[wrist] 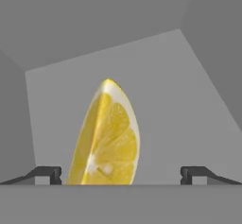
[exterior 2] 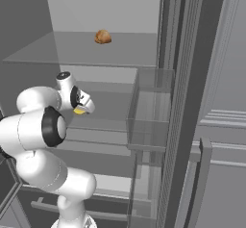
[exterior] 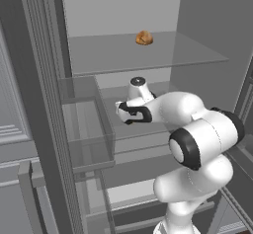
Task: Grab a lemon wedge from the fridge and one ice cube from the ice bowl, and put them in the glass of lemonade.
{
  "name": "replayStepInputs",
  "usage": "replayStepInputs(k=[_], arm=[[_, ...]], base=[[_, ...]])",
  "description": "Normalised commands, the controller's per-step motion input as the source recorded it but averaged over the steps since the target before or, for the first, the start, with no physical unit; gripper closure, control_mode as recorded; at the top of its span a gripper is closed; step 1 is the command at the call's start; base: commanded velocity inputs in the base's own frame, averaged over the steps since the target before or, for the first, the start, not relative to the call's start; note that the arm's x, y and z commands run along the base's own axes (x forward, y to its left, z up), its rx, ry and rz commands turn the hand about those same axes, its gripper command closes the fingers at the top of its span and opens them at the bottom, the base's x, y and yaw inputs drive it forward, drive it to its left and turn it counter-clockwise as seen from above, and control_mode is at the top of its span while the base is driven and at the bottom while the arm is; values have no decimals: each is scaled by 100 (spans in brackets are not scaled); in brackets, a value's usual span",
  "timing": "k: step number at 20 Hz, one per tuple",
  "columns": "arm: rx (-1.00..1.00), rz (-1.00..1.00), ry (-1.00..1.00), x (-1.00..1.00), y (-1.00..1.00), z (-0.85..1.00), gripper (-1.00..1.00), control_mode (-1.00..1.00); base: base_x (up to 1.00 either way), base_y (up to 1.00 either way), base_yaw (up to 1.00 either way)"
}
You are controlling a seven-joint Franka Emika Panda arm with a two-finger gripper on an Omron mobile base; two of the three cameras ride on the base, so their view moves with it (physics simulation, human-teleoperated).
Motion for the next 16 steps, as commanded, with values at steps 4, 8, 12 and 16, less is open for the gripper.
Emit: replayStepInputs(k=[4, 8, 12, 16], arm=[[0, 0, -10, 14, 1, 0, -100, -100], [0, 0, -4, 27, 9, -1, -100, -100], [0, 6, 0, 3, 9, -5, -100, -100], [0, 5, 1, 0, 0, -11, -100, -100]], base=[[0, 0, 0], [0, 0, 0], [0, 0, 0], [0, 0, 0]])
